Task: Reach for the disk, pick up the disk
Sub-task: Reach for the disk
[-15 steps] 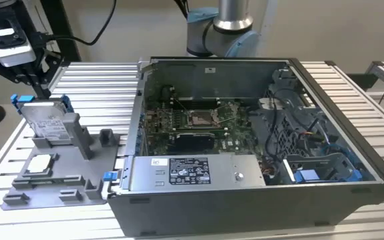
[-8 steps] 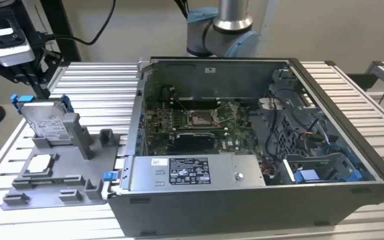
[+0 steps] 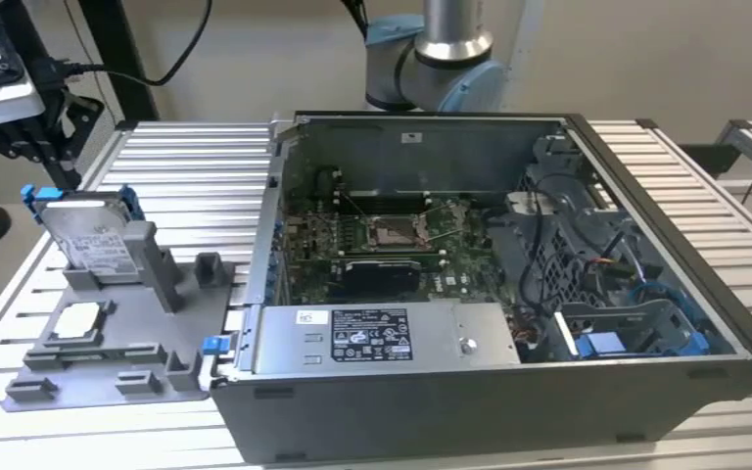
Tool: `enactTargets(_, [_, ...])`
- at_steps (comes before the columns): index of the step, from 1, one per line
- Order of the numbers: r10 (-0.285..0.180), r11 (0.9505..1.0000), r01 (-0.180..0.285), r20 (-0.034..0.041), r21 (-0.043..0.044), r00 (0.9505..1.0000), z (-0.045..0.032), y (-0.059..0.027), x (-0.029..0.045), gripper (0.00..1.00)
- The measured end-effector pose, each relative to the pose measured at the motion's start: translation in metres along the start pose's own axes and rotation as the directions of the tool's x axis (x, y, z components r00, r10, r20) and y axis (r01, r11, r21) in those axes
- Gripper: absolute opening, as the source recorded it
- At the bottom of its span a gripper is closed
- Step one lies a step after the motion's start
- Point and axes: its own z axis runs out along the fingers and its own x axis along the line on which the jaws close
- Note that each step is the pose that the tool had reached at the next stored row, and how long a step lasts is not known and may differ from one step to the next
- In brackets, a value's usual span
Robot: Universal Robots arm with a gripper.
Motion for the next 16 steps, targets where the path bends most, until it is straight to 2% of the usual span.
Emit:
enactTargets(9, [0.0, 1.0, 0.0, -0.0001, 0.0, 1.0, 0.0007, 0.0099, 0.0241, 0.0])
enactTargets(16, [0.0, 1.0, 0.0, 0.0, 0.0, 1.0, 0.0017, 0.0199, 0.0347, 0.0])
